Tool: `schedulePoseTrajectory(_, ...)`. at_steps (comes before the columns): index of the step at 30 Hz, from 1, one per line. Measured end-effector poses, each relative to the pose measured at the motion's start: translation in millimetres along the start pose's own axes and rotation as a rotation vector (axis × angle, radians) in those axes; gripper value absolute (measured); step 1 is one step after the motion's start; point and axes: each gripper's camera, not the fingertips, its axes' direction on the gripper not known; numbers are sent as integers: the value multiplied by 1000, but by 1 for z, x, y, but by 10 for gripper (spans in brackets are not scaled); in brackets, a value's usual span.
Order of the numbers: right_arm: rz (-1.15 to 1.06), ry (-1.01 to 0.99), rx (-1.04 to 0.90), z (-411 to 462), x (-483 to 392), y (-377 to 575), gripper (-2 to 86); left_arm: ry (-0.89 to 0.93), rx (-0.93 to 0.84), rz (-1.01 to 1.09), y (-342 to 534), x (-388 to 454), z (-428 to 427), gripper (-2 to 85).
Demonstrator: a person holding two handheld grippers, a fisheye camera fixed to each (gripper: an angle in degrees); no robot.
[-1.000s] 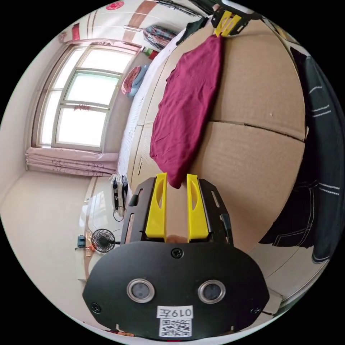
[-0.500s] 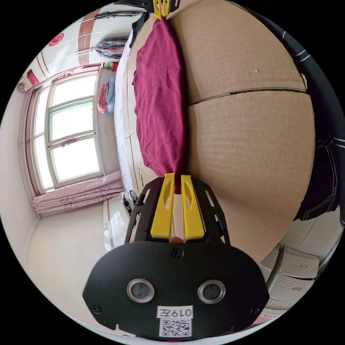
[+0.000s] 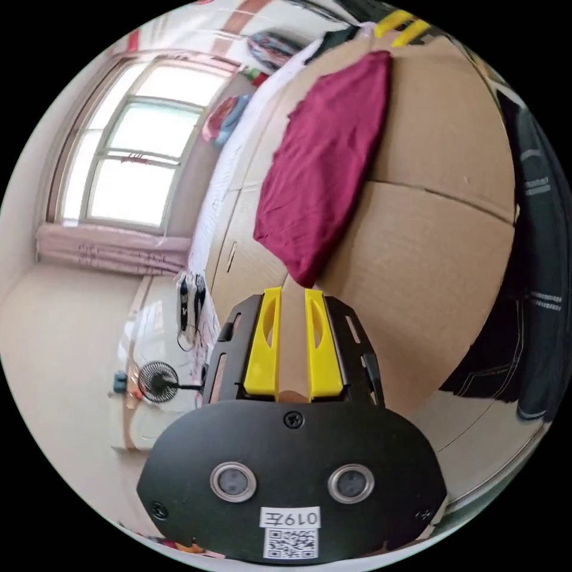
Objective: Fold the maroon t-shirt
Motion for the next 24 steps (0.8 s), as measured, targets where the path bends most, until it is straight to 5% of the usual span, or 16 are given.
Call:
schedulePoseTrajectory(3, 185, -94, 118, -16, 15, -10, 43, 115, 150, -388, 10, -58, -26, 21)
schedulePoseTrajectory(7, 314, -213, 341, -35, 5, -69, -3, 226, 372, -568, -1, -88, -46, 13)
schedulePoseTrajectory(15, 283, -362, 489, -58, -22, -143, -7, 294, 83, -502, -42, -133, -18, 10)
schedulePoseTrajectory(24, 322, -587, 535, -52, -23, -179, 51, 340, 83, -798, 9, -292, -9, 8)
